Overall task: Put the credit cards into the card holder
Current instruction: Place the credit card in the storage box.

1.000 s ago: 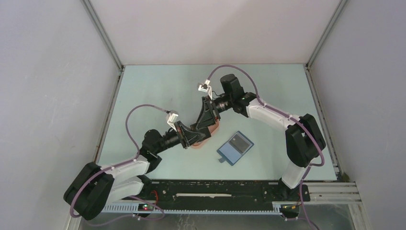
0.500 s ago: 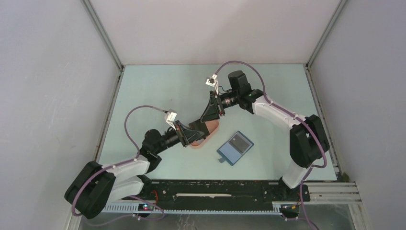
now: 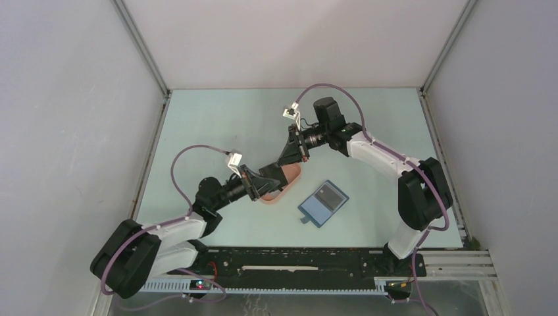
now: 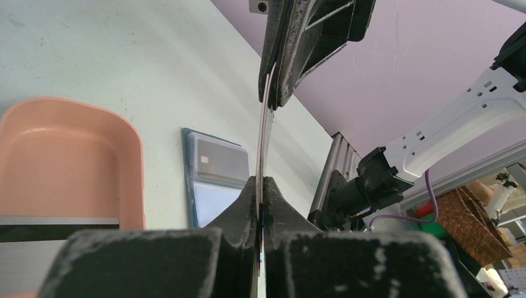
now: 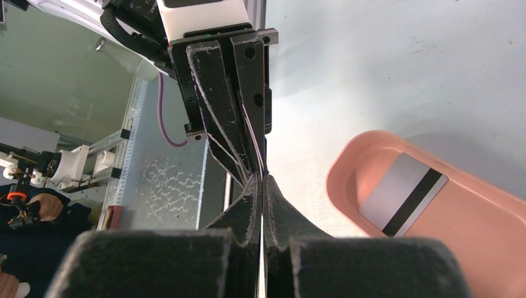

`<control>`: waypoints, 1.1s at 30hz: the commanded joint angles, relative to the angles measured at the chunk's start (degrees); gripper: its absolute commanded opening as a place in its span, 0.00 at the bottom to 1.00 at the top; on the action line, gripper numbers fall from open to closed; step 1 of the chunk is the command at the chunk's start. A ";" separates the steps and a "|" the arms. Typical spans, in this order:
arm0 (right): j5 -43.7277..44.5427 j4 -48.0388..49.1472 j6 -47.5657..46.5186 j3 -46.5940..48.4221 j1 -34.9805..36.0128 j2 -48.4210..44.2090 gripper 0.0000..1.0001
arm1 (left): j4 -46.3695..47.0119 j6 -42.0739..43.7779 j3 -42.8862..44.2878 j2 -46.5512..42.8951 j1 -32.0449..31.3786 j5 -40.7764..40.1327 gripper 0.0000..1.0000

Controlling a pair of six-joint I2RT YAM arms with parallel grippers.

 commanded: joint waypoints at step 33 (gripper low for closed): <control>0.12 1.94 0.54 7.84 -5.66 17.76 0.00 | 17.18 -4.15 7.29 37.01 9.83 4.06 0.26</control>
